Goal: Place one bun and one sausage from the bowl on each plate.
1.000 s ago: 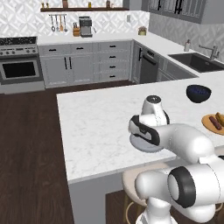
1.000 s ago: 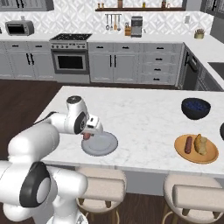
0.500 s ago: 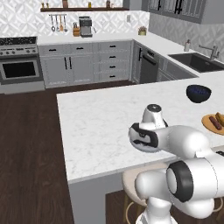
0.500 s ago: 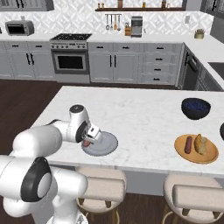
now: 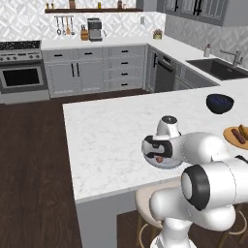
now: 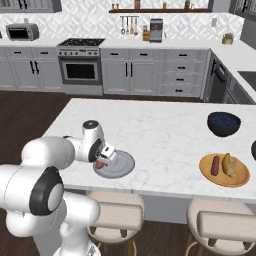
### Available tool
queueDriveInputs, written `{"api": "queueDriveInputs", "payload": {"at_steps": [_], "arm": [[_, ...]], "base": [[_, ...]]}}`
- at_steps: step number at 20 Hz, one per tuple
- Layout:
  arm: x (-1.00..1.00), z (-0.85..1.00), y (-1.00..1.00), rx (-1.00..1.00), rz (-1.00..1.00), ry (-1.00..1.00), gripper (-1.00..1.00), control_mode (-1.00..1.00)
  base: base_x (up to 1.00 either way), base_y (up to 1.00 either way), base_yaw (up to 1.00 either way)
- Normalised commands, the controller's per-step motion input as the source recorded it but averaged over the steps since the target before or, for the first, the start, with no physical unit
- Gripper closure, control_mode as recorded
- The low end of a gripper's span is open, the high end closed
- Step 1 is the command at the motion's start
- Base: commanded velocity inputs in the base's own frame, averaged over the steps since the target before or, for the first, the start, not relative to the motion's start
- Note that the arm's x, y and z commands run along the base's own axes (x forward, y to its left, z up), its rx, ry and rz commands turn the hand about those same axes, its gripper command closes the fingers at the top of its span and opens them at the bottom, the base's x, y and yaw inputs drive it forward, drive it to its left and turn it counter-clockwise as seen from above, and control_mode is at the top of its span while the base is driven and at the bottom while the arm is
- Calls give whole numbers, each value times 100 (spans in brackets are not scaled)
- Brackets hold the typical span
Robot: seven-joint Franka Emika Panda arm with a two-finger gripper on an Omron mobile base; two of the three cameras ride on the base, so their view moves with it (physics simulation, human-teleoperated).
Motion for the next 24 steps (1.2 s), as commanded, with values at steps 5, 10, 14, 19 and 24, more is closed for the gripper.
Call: {"api": "queueDriveInputs", "payload": {"at_steps": [5, 10, 14, 19, 24], "arm": [[5, 0, 0, 0, 0, 0, -100, -100], [0, 3, 0, 0, 0, 0, -100, -100], [-30, 75, 4, 0, 0, 1, -100, -100], [-79, 96, 25, -7, 11, -1, -100, -100], [-100, 79, 23, -12, 21, -3, -100, -100]], "base": [[0, 0, 0], [0, 0, 0], [0, 0, 0], [0, 0, 0], [0, 0, 0]]}}
